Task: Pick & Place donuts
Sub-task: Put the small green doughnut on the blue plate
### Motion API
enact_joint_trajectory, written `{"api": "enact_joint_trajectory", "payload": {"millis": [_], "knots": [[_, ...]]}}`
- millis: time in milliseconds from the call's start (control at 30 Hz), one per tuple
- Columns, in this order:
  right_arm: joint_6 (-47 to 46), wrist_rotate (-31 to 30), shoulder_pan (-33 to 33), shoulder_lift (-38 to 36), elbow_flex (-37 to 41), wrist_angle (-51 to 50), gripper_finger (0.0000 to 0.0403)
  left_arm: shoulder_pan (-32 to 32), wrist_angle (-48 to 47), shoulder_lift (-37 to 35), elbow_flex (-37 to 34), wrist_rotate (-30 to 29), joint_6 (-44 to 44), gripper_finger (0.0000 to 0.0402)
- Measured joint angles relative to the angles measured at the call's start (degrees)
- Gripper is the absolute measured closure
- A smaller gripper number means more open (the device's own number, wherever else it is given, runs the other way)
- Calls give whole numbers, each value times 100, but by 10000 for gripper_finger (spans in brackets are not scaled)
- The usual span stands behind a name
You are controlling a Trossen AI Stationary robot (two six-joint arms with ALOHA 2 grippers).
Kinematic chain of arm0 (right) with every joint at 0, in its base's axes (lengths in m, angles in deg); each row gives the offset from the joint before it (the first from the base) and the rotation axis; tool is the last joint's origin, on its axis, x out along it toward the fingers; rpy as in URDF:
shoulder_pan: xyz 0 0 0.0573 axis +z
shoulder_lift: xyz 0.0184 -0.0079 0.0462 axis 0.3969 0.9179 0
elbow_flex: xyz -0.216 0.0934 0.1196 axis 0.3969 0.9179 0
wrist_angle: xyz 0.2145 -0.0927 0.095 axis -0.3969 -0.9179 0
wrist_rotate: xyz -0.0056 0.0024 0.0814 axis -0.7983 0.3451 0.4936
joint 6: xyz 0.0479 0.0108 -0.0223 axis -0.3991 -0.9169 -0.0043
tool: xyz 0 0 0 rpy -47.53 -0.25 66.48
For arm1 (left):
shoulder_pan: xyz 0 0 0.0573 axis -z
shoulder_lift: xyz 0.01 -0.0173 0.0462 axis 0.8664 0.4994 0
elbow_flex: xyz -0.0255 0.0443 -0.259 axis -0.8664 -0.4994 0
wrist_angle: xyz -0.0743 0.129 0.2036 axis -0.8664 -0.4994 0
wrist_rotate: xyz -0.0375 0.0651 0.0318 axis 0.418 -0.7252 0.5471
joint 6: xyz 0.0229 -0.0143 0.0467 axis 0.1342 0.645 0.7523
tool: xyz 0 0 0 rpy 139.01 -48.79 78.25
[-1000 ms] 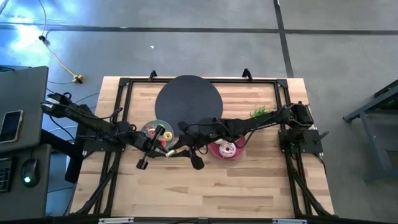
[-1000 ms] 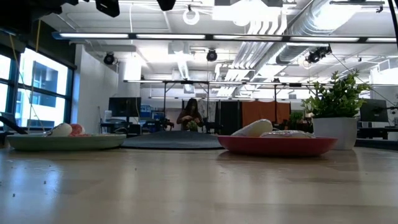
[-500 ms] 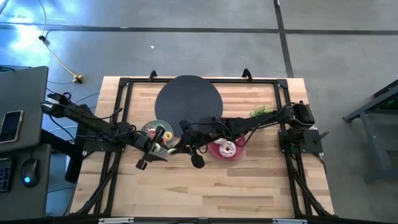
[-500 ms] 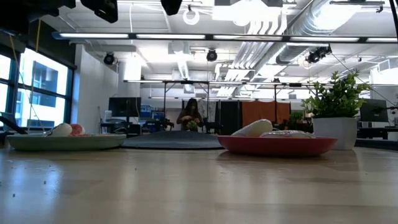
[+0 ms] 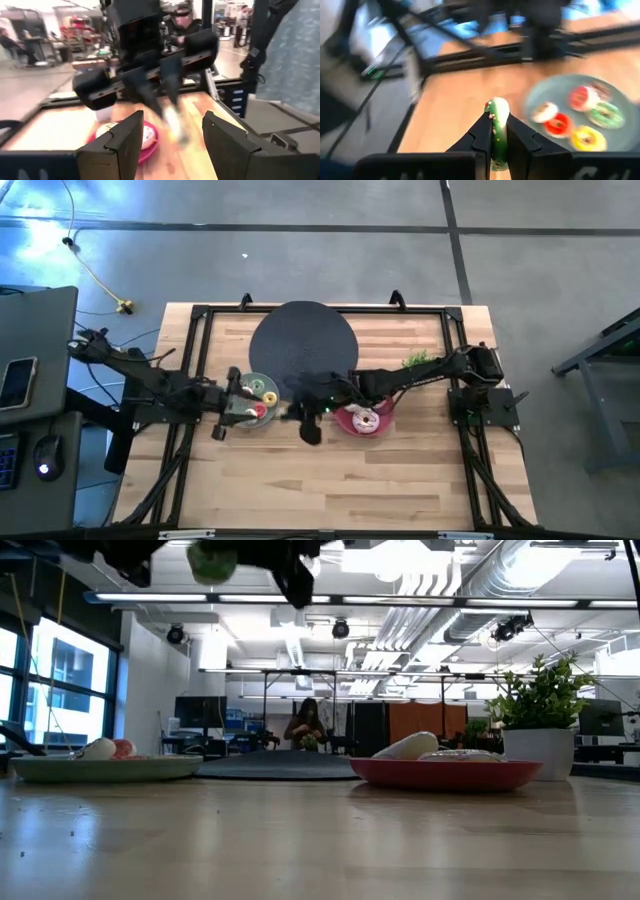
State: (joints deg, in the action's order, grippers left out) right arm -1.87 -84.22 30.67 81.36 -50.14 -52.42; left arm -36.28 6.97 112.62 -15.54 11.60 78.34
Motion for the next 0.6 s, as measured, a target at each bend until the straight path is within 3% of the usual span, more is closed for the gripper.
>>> {"api": "enact_joint_trajectory", "payload": {"millis": [67, 200, 400, 600], "knots": [[-551, -256, -118, 0, 0, -28, 371, 357, -174, -273, 0, -437, 133, 205], [-1429, -78, -370, 203, -4, 232, 371, 1215, -39, -296, 155, -1161, 440, 211], [-2507, 401, -569, 982, -81, 1271, 370, 2295, 274, 589, 1291, -1218, 1747, 252], [-2401, 920, -562, 2101, -1573, 957, 359, 2897, -147, 1387, 2534, -1528, 2873, 284]]}}
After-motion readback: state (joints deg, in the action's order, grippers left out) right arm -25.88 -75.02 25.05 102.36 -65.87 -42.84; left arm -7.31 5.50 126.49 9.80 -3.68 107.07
